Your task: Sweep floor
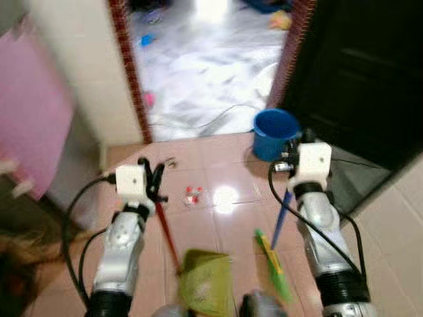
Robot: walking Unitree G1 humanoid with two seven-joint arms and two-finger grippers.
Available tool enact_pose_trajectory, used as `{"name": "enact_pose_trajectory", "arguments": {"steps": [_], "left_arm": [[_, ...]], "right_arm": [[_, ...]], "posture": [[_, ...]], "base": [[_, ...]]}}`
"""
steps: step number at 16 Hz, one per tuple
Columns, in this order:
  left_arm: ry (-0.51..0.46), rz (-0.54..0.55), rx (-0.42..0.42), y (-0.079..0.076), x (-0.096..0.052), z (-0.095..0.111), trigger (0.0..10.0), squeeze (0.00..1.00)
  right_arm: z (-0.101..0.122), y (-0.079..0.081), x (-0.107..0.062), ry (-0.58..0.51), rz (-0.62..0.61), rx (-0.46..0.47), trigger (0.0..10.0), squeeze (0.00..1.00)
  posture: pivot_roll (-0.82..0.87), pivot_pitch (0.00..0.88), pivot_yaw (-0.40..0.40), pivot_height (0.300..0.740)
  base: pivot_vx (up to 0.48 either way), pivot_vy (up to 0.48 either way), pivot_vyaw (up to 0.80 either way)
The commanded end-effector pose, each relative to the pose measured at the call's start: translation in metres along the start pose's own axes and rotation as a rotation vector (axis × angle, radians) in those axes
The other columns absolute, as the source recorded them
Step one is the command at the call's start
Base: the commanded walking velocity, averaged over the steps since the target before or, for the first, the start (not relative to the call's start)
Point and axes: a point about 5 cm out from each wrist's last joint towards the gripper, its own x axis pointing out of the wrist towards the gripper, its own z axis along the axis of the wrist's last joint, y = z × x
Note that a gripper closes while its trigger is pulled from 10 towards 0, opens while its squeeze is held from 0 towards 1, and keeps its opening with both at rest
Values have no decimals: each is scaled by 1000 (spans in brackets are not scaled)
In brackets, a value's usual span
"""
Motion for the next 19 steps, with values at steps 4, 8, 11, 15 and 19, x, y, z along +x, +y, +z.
{"name": "enact_pose_trajectory", "arguments": {"steps": [4,8,11,15,19], "left_arm": [[-24,-58,-16,-16,-3,3,10000,0],[-83,-43,-5,-9,4,16,10000,0],[-162,-50,-9,-8,13,37,10000,0],[-221,-48,-41,-8,18,53,10000,0],[-227,-38,-86,-9,20,56,10000,0]], "right_arm": [[3,-8,3,-14,-18,-26,10000,0],[4,-6,4,-23,-19,-22,10000,0],[10,-5,9,-54,-22,-26,10000,0],[11,-6,9,-70,-30,-44,10000,0],[9,-11,8,-64,-40,-68,10000,0]], "posture": [[-52,0,14,740],[-66,0,38,740],[-71,0,59,740],[-72,0,67,740],[-74,0,66,740]], "base": [[0,240,0],[0,0,-150],[0,0,-396],[235,0,-144],[480,0,-800]]}}
